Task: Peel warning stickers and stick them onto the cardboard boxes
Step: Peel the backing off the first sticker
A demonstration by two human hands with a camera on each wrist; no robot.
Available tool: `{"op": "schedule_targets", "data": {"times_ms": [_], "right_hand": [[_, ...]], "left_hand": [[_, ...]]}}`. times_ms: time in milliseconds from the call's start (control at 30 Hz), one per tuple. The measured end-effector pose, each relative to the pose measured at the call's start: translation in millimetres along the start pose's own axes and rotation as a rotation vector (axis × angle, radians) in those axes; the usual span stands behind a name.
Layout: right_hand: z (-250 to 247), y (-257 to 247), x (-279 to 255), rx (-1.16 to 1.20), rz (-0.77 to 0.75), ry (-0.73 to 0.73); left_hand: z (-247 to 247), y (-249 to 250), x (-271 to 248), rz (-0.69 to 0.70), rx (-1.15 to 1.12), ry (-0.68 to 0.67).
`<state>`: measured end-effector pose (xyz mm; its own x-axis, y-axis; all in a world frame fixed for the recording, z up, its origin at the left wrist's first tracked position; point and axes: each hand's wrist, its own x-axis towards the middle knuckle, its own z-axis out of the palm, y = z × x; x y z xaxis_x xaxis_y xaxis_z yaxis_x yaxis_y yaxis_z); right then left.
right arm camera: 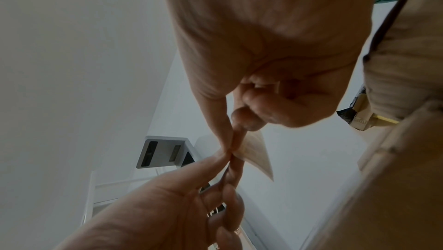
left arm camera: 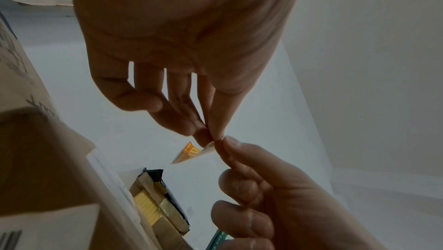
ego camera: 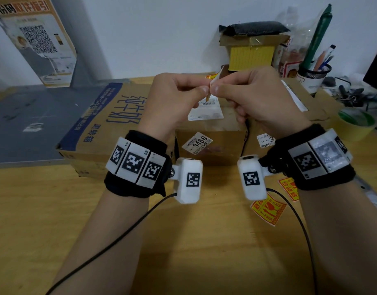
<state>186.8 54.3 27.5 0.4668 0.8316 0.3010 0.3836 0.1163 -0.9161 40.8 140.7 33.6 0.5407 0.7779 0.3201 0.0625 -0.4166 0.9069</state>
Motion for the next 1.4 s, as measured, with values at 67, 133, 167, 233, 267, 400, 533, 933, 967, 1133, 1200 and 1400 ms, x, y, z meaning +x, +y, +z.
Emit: {"op": "schedule_targets", "data": {"times_ms": [67, 133, 167, 233, 267, 400, 533, 933, 967, 1133, 1200, 1400], "right_hand": [[0.3, 0.2, 0.9, -0.009, 0.005, 0.007], [0.5, 0.3, 1.3, -0.006, 0.007, 0.009], [0.5, 0.5, 1.4, -0.006, 0.006, 0.007], [0.2, 0.5, 1.4, -0.004, 0.007, 0.003], [0.2, 0.6, 1.5, -0.001, 0.008, 0.002], [-0.1, 0.9, 1.7, 0.005, 0.008, -0.003], [1.3, -0.2, 2.4, 0.027, 0.020, -0.027], [3.1, -0.7, 0.9, 0.012, -0.012, -0.035], [3.5, -1.2, 0.8, 0.017, -0.008, -0.034], [4.1, -3.3, 0.2, 0.037, 0.007, -0.033], [3.3, -2.5, 1.2, 0.047, 0.020, 0.001], [4.1, -0.8, 1.5, 0.070, 0.003, 0.017]], "left_hand": [[-0.3, 0.3, 0.0, 0.006, -0.004, -0.007], [-0.6, 0.7, -0.1, 0.012, 0.001, -0.013], [-0.8, 1.2, -0.3, 0.013, 0.005, -0.018], [-1.5, 1.9, -0.1, 0.002, -0.001, -0.040], [-2.1, 1.6, 0.3, -0.012, -0.011, -0.050], [-2.7, 1.5, 1.2, -0.072, -0.029, -0.038], [-1.7, 2.9, -0.6, -0.039, -0.039, -0.039], [-4.0, 0.8, 1.3, -0.039, -0.009, 0.007], [-4.2, 0.2, 2.0, -0.041, -0.002, 0.006], [-3.2, -3.9, 5.2, -0.070, 0.054, 0.001], [-4.4, -4.8, 7.0, -0.082, 0.047, 0.022], [-5.3, -3.1, 6.9, -0.078, 0.003, 0.014]]}}
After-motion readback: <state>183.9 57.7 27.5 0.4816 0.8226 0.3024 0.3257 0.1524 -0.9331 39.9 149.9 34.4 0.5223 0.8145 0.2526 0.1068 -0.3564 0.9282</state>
